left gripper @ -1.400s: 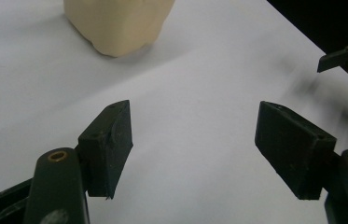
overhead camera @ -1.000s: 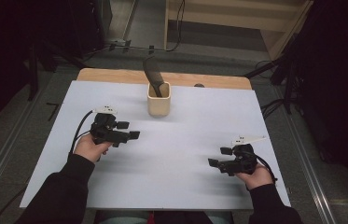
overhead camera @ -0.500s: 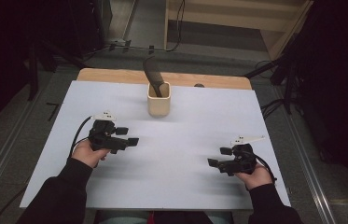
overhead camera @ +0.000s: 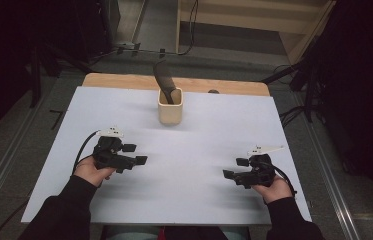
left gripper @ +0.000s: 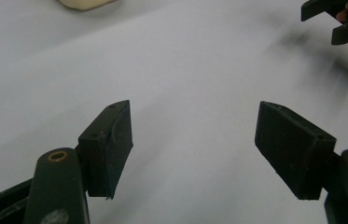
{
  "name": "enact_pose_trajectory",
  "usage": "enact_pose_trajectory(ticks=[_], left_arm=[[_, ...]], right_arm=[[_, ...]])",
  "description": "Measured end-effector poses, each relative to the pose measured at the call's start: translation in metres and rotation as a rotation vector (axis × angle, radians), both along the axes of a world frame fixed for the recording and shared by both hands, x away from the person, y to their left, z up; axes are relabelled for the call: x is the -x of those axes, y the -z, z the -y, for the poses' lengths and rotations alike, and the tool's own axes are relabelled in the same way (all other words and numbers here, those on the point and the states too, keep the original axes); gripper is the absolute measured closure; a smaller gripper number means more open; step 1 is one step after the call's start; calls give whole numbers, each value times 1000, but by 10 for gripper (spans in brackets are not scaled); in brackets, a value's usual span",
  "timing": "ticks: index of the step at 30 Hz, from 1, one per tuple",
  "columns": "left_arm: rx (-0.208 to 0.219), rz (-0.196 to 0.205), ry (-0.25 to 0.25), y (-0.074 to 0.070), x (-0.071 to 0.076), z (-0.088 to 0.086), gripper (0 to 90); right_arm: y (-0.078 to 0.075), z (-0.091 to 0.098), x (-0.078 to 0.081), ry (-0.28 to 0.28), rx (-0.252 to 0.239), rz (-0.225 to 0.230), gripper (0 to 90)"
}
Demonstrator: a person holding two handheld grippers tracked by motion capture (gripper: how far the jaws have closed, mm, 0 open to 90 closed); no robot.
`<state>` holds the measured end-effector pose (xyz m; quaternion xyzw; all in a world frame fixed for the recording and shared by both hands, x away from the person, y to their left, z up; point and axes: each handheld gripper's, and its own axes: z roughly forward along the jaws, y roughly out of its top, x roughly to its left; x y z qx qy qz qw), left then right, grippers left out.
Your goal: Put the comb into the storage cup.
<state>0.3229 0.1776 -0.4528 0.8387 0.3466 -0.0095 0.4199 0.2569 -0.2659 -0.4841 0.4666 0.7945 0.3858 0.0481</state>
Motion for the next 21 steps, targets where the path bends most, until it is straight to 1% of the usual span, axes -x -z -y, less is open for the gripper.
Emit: enact_pose_trajectory(ticks=[17,21], left_arm=[[-15,-5,13,0,21,-7,281],[-35,1,15,0,24,-8,280]], right_arm=[[0,2,0,13,-4,-6,197],[0,2,1,13,-3,-4,197]])
